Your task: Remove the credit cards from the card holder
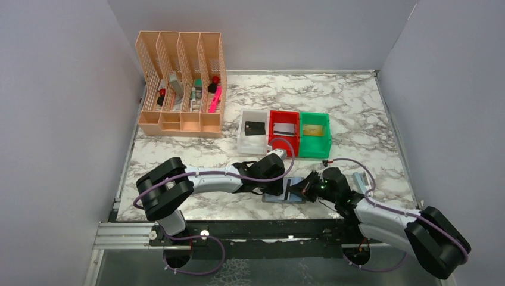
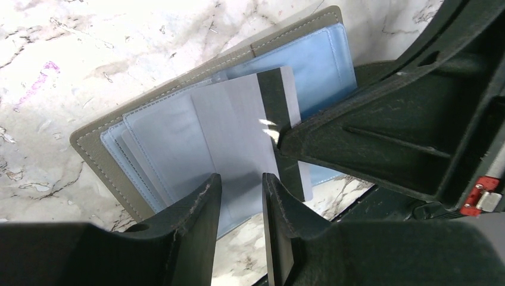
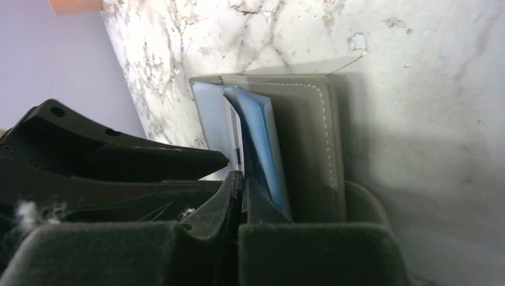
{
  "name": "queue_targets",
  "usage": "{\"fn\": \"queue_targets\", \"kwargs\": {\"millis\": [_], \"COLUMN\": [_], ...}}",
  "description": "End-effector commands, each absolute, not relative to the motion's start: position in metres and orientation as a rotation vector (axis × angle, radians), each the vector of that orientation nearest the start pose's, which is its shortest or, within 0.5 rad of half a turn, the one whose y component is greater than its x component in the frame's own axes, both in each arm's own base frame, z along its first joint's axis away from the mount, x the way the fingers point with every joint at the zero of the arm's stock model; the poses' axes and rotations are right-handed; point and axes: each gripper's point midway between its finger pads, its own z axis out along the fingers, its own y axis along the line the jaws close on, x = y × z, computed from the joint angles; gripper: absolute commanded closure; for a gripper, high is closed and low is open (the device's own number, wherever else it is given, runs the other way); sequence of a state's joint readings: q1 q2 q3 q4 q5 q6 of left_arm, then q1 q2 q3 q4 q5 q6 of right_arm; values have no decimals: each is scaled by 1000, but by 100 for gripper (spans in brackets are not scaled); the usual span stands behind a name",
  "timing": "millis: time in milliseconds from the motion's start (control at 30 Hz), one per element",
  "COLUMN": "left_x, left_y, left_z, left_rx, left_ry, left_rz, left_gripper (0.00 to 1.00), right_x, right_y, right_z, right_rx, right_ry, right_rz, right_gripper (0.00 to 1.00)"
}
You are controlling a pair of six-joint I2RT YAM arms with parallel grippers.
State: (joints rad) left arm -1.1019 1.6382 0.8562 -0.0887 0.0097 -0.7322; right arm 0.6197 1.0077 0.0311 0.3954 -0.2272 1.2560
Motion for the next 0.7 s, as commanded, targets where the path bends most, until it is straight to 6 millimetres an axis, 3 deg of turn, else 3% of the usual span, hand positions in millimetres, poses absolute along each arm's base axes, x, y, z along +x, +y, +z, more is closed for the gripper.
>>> {"fn": "queue_targets", "kwargs": {"millis": [0, 233, 667], "left_x": [143, 148, 160], "left_y": [-346, -348, -351], "left_z": [21, 34, 66], "left_rx": [506, 495, 500], "left_ry": [2631, 2589, 2500], "left_rz": [-666, -682, -689], "left_gripper": [64, 63, 53], "right_x": [160, 166, 182], "right_y": [188, 175, 180], "right_z": [7, 19, 65], "right_rx": [694, 716, 513], "right_ry": [2403, 2319, 2202], "right_rz": [1047, 1003, 1024], "right_gripper": [99, 99, 99]}}
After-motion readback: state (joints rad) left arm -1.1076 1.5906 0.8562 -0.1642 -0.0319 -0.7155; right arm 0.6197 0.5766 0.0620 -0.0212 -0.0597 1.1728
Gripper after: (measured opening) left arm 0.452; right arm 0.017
